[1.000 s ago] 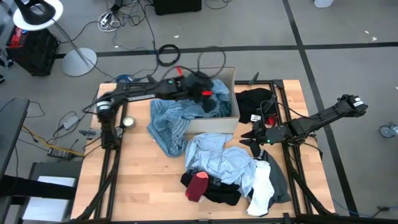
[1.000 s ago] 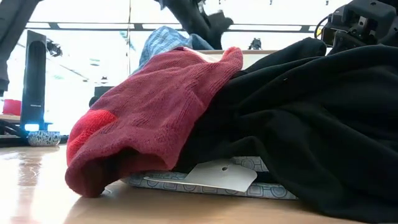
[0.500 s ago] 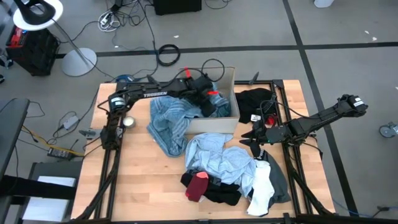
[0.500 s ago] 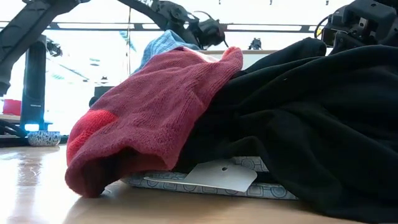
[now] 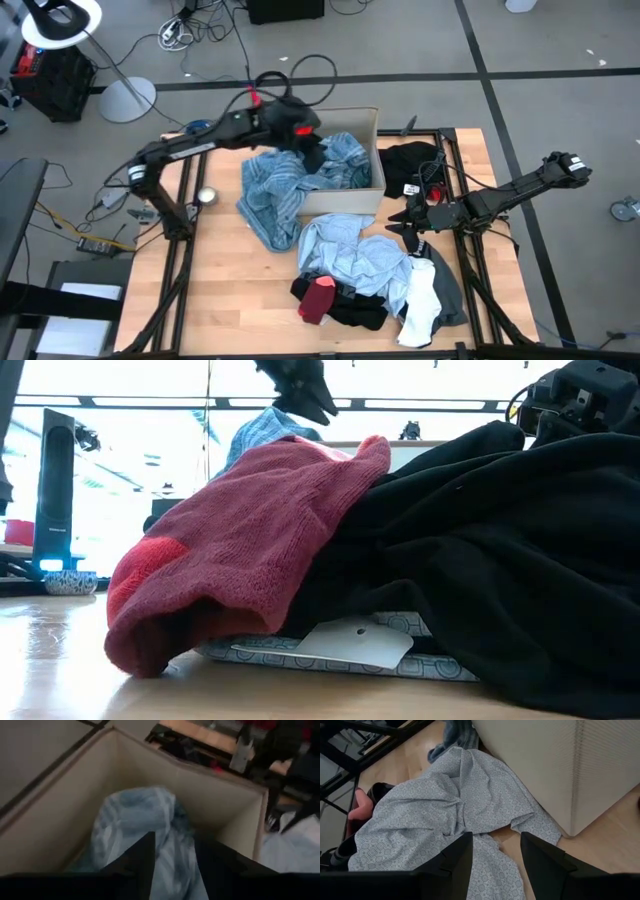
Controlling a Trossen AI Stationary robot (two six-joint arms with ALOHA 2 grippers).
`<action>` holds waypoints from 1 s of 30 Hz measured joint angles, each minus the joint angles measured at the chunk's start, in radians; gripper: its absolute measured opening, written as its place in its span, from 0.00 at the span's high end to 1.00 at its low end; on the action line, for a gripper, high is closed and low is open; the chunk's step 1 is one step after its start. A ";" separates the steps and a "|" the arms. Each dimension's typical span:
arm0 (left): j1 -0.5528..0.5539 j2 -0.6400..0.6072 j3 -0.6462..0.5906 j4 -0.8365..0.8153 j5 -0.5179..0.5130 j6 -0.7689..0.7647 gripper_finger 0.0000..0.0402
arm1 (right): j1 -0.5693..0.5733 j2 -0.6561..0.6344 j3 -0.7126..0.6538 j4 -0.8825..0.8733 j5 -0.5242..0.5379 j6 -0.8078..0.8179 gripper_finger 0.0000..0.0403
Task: Sort clothes
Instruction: Put the blue towel into the white laundry bin
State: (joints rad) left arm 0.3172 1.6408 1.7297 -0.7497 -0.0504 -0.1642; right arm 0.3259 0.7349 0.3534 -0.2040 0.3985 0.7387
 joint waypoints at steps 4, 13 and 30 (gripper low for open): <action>-0.079 -0.088 -0.054 -0.042 -0.139 0.004 0.64 | 0.000 0.000 0.000 -0.002 0.000 0.000 0.59; -0.207 -0.402 -0.564 0.121 -0.278 -0.157 0.66 | 0.000 0.000 0.000 -0.011 0.000 0.001 0.59; -0.259 -0.637 -1.219 0.512 -0.325 -0.262 0.66 | 0.000 0.000 0.000 -0.012 0.006 0.005 0.59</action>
State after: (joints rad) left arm 0.0582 1.0041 0.5109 -0.2379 -0.3752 -0.4259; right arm 0.3260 0.7349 0.3532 -0.2161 0.4042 0.7433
